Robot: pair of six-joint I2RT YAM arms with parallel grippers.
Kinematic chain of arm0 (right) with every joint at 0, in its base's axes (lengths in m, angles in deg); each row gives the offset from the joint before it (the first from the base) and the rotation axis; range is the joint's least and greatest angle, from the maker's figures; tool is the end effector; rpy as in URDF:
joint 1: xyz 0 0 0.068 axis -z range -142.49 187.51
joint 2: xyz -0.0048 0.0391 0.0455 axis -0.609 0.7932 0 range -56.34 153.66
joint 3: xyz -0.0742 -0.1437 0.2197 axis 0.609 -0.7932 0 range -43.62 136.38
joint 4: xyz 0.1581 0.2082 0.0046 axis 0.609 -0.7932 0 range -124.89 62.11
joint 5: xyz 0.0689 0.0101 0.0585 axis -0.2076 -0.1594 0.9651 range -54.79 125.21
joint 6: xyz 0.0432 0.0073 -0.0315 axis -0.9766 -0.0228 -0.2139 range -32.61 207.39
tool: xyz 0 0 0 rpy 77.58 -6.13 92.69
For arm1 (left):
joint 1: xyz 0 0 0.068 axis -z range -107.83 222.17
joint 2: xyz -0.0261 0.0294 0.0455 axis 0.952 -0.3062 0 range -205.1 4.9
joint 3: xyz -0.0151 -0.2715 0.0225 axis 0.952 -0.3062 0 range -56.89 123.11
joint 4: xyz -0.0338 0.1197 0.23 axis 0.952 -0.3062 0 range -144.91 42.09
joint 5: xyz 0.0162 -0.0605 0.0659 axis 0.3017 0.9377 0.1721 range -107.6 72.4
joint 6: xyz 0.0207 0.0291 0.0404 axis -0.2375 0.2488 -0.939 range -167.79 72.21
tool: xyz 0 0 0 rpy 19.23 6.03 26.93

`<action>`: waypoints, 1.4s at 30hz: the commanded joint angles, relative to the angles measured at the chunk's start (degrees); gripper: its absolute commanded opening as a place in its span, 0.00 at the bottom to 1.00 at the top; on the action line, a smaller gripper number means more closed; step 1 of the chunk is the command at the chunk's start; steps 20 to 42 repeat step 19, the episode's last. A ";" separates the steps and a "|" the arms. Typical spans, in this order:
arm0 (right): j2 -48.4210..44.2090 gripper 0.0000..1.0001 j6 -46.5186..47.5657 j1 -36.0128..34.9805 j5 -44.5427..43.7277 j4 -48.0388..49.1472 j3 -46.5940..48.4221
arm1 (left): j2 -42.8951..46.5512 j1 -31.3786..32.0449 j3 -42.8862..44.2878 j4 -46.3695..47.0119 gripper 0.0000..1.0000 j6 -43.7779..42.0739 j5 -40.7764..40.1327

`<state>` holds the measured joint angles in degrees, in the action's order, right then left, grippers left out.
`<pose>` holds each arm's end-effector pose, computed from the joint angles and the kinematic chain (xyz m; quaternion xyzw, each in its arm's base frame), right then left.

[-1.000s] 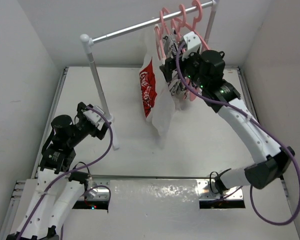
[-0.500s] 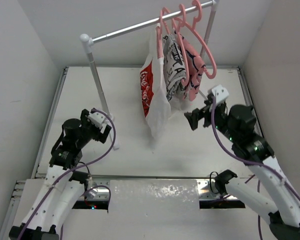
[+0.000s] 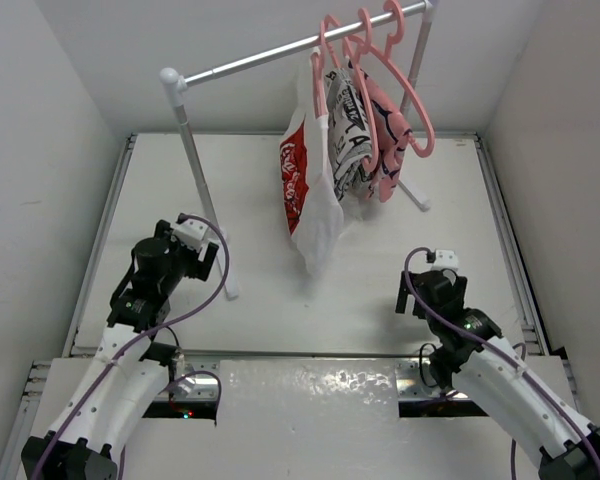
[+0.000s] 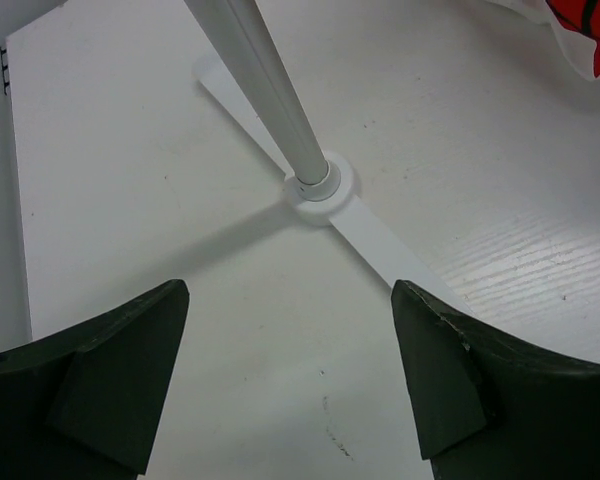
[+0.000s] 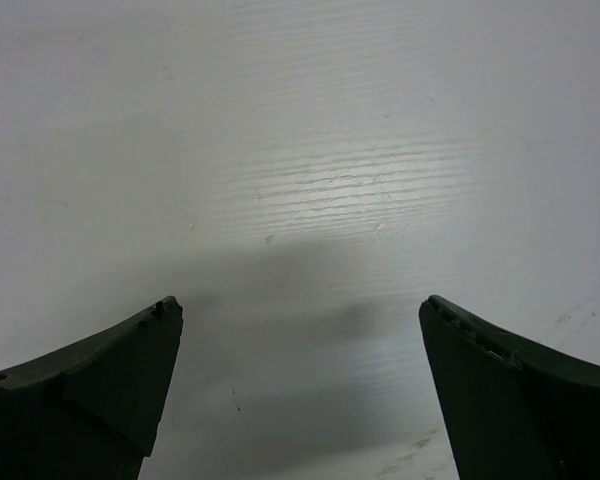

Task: Place the t-shirt on the hanger
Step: Reset both arms

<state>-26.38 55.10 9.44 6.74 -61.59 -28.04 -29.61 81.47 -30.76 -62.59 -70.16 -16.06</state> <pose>0.1084 0.0387 0.1642 0.1212 0.9013 -0.0242 0.4152 0.1522 -0.0259 0.2438 0.2346 0.8004 0.0516 0.5492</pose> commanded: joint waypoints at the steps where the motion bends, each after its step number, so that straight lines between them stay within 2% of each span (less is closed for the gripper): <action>1: -0.34 0.99 -8.74 0.13 -7.55 4.87 -1.25 | 0.14 -0.60 -0.64 3.16 0.80 0.92 -0.93; 5: 0.54 0.99 -16.03 0.13 -14.58 2.94 -1.42 | 0.40 -0.69 -0.64 3.16 0.80 0.84 -0.75; 15: 0.98 0.99 -21.40 0.21 -18.81 2.67 -0.99 | 1.19 -2.01 -0.99 3.43 0.80 0.84 -0.40; 19: 3.53 0.99 -31.40 0.21 -21.10 -3.29 1.65 | 1.37 -1.92 -0.91 3.43 0.80 0.84 -0.49; 42: 3.53 0.99 -31.40 0.21 -21.10 -3.29 1.65 | 1.37 -1.92 -0.91 3.43 0.80 0.84 -0.49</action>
